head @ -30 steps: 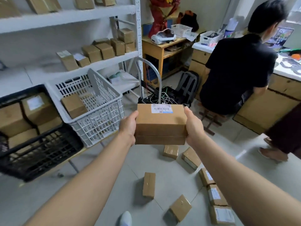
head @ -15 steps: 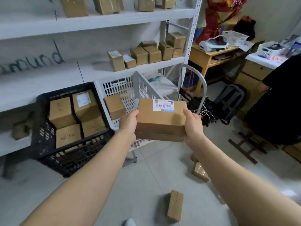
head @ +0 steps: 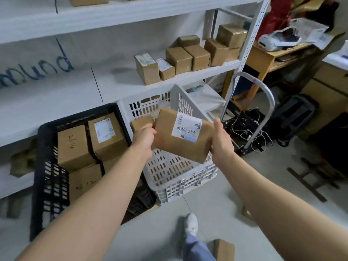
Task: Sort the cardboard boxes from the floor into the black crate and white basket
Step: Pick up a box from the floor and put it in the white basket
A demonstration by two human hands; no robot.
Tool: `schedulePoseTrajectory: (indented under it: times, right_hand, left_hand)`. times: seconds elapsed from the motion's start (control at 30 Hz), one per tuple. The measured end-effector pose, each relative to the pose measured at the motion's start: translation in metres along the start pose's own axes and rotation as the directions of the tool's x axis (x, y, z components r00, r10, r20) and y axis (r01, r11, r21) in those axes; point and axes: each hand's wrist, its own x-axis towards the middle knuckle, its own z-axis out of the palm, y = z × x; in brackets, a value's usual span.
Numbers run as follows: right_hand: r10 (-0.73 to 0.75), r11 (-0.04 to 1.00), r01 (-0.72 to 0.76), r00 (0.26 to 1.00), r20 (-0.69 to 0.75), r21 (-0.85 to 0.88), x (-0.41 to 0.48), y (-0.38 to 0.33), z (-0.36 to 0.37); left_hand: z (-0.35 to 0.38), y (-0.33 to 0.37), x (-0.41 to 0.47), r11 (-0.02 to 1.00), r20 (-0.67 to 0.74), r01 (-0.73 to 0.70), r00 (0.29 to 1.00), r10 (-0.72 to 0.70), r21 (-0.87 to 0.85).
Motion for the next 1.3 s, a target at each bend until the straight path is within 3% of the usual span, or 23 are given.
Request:
schedulePoseTrajectory:
  times: [0.1,0.2,0.33,0.53,0.8,1.03,1.2,1.3]
  right_hand:
    - [0.105,0.993,-0.109,0.991,0.082,0.050,0.041,-0.010,0.025]
    - [0.141,0.988,-0.148,0.980,0.144,0.043,0.080,-0.027,0.045]
    - [0.197,0.980,-0.194,0.964,0.179,-0.035,0.117,-0.043,0.066]
    - [0.258,0.962,-0.243,0.959,0.120,-0.123,0.161,-0.036,0.090]
    - [0.305,0.927,-0.315,0.949,-0.076,-0.202,0.201,-0.008,0.109]
    - [0.425,0.895,-0.435,0.899,-0.106,-0.098,0.225,0.028,0.131]
    - [0.477,0.876,-0.482,0.874,-0.093,-0.032,0.244,0.046,0.133]
    - [0.512,0.858,-0.513,0.857,-0.054,-0.008,0.256,0.052,0.139]
  left_hand:
    - [0.000,0.012,0.037,0.996,-0.113,0.032,0.993,-0.041,-0.086]
    - [0.010,0.027,0.072,0.983,-0.117,0.103,0.986,-0.122,-0.154]
    - [0.027,0.033,0.113,0.988,-0.148,0.131,0.979,-0.142,-0.084]
    - [0.037,0.036,0.154,0.990,-0.209,0.138,0.969,-0.133,0.006]
    - [0.038,0.030,0.213,0.979,-0.071,0.123,0.991,-0.112,0.165]
    - [0.053,0.011,0.274,0.987,-0.092,0.122,0.989,-0.113,0.107]
    - [0.062,-0.005,0.313,0.977,0.079,0.141,0.985,-0.155,0.160]
    - [0.060,-0.015,0.335,0.966,0.105,0.138,0.981,-0.164,0.218]
